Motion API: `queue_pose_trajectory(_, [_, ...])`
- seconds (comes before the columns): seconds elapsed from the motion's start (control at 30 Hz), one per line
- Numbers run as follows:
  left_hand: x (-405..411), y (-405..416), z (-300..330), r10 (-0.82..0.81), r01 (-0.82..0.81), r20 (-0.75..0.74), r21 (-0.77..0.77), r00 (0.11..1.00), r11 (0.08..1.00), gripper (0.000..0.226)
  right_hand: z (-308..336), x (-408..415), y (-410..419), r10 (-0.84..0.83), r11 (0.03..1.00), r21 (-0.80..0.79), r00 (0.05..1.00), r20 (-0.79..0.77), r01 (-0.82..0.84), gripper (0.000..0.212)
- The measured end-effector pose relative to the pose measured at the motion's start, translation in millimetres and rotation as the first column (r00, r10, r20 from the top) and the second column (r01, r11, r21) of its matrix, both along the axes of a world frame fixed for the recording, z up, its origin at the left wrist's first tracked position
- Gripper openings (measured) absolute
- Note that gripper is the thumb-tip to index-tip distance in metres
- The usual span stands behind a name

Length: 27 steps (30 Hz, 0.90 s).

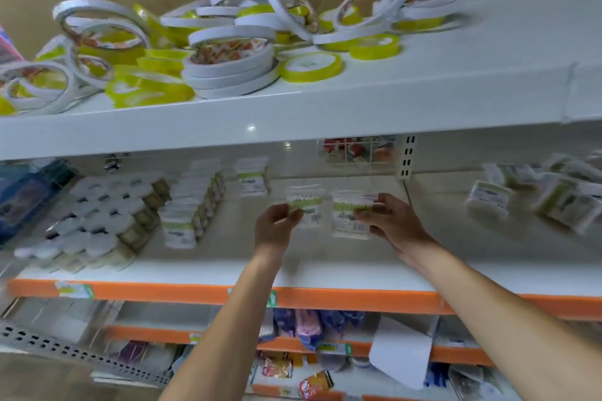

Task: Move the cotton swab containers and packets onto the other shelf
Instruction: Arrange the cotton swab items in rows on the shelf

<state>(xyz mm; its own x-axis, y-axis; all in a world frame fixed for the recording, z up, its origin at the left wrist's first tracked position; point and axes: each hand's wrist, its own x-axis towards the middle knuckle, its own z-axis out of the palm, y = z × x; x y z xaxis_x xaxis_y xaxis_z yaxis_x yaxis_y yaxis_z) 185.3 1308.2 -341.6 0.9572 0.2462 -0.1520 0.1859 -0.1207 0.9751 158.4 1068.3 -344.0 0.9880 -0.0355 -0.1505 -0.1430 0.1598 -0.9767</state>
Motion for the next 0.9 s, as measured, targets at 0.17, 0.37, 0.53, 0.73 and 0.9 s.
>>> queue_pose_trajectory(0.17, [24,60,-8,0.034,-0.037,0.030,0.079,0.999,0.996,0.032,-10,13,62,-0.002,1.000,0.023,1.000,-0.014,0.002,0.038])
queue_pose_trajectory(0.37, [41,100,-6,-0.036,0.019,0.083,0.196,0.996,0.980,0.023,-12,20,115,-0.041,0.999,0.016,0.999,-0.010,0.042,0.035])
queue_pose_trajectory(0.53, [51,115,-7,-0.074,0.053,0.100,0.197,0.992,0.979,0.028,-10,27,137,-0.065,0.995,-0.071,0.997,0.041,0.067,0.033])
queue_pose_trajectory(0.73, [68,113,-12,-0.005,0.000,0.066,0.085,0.998,0.996,0.033,-3,40,157,-0.069,0.989,-0.122,0.994,0.085,0.079,0.035])
queue_pose_trajectory(0.9, [83,105,-18,0.112,-0.120,0.060,0.140,0.992,0.983,0.021,0,47,169,-0.058,0.991,-0.109,0.992,0.115,0.071,0.033])
